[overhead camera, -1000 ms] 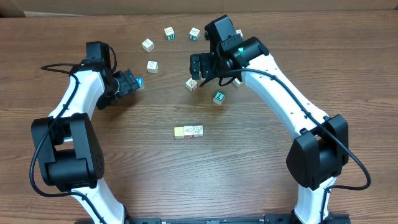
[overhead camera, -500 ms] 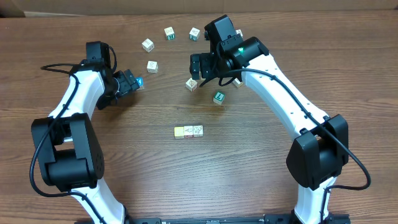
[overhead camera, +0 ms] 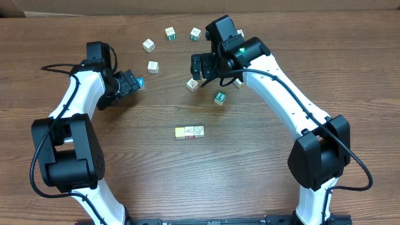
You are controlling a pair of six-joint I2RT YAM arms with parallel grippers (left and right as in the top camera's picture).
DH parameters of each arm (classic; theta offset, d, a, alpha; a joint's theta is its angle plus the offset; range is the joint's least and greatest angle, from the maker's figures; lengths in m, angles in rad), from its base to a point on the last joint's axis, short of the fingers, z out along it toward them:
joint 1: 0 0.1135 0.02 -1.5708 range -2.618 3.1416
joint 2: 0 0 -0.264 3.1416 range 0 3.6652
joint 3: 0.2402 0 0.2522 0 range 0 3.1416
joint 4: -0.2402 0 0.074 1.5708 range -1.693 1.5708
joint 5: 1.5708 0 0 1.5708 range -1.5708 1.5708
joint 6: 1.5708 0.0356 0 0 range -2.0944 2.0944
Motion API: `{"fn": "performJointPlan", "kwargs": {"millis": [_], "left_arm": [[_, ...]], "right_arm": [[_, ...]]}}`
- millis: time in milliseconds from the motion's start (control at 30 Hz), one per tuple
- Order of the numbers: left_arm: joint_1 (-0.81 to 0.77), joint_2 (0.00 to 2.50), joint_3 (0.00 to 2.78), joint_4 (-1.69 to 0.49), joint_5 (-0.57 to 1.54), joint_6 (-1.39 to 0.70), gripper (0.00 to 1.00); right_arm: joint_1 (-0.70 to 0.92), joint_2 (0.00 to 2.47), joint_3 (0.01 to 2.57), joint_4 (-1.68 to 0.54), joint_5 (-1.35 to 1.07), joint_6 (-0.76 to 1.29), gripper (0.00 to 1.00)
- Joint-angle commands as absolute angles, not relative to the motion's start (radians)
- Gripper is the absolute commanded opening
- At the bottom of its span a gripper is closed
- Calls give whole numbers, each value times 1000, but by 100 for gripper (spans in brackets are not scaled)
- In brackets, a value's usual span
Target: Form a horizontal line
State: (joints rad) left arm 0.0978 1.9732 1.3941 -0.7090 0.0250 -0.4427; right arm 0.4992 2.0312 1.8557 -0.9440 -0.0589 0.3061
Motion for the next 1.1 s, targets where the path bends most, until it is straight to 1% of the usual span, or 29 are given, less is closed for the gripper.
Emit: {"fn": "performJointPlan", "kwargs": {"millis": [0, 333, 533, 633, 833, 933, 967, 1067], "left_arm": [[91, 1984, 1410, -706, 18, -442, 100], [91, 1984, 1410, -706, 19, -442, 100], [91, 1984, 1410, -706, 19, -442, 99], [91, 1984, 1410, -706, 18, -442, 99], [91, 1984, 1410, -706, 18, -442, 99], [91, 1984, 1410, -706, 18, -442, 100], [91, 1984, 1410, -706, 18, -442, 100], [91, 1984, 1410, -706, 18, -442, 99]], "right_arm": [[500, 2030, 1851, -935, -46, 298, 100], [500, 2048, 1851, -916, -46, 298, 100], [500, 2093, 1851, -896, -46, 298, 93], [500, 2115, 1851, -877, -46, 298, 86], [504, 2150, 1851, -855, -46, 298, 78], [505, 2167, 1851, -845, -46, 298, 66], [505, 2171, 1851, -842, -46, 298, 61], [506, 2185, 1851, -825, -46, 298, 50]]}}
